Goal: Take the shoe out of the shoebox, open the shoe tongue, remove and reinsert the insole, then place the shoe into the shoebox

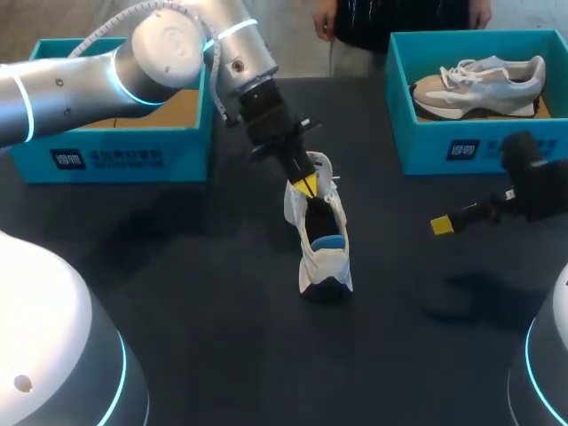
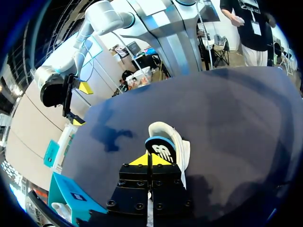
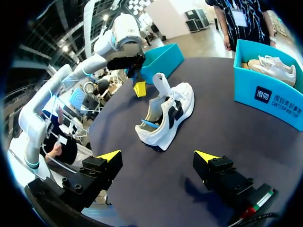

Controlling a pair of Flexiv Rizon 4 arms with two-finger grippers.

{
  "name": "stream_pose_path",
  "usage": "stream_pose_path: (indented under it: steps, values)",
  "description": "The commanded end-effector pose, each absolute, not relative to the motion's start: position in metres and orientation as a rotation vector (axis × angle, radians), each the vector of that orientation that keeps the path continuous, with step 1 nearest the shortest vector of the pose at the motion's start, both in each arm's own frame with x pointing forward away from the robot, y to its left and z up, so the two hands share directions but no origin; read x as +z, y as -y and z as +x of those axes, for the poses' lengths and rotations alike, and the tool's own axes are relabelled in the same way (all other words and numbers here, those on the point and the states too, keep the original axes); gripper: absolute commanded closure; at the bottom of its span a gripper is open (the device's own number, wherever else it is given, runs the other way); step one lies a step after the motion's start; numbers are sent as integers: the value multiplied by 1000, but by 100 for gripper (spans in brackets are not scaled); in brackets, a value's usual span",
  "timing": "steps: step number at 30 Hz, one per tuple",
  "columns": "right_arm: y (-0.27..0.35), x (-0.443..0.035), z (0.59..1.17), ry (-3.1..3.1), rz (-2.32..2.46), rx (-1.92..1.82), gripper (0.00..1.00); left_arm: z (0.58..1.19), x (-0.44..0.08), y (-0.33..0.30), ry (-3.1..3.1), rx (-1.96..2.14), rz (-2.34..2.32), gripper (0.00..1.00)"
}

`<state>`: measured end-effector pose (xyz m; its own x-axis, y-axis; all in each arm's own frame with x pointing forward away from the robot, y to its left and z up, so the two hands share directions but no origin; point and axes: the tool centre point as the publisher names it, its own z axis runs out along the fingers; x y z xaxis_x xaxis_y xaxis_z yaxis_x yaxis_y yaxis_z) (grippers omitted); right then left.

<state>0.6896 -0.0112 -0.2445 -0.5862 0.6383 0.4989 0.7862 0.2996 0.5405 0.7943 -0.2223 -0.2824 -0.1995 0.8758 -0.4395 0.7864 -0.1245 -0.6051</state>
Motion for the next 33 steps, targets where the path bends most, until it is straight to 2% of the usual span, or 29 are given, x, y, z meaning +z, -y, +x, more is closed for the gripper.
stream_pose_path:
  steps: [1, 12, 22, 33]
  values:
    - [11, -244, 688, 2375, -1319, -1159, 0, 793, -282, 221, 2006, 1229, -1916, 100]
    - [11, -244, 688, 2375, -1319, -1159, 0, 793, -282, 221, 2006, 1229, -1916, 100]
    - [56, -229, 687, 2503, -1249, -996, 0, 785, -297, 227, 1905, 1063, -1952, 100]
    - [87, -204, 703, 2617, -1235, -866, 0, 783, -290, 231, 1873, 971, -2011, 100]
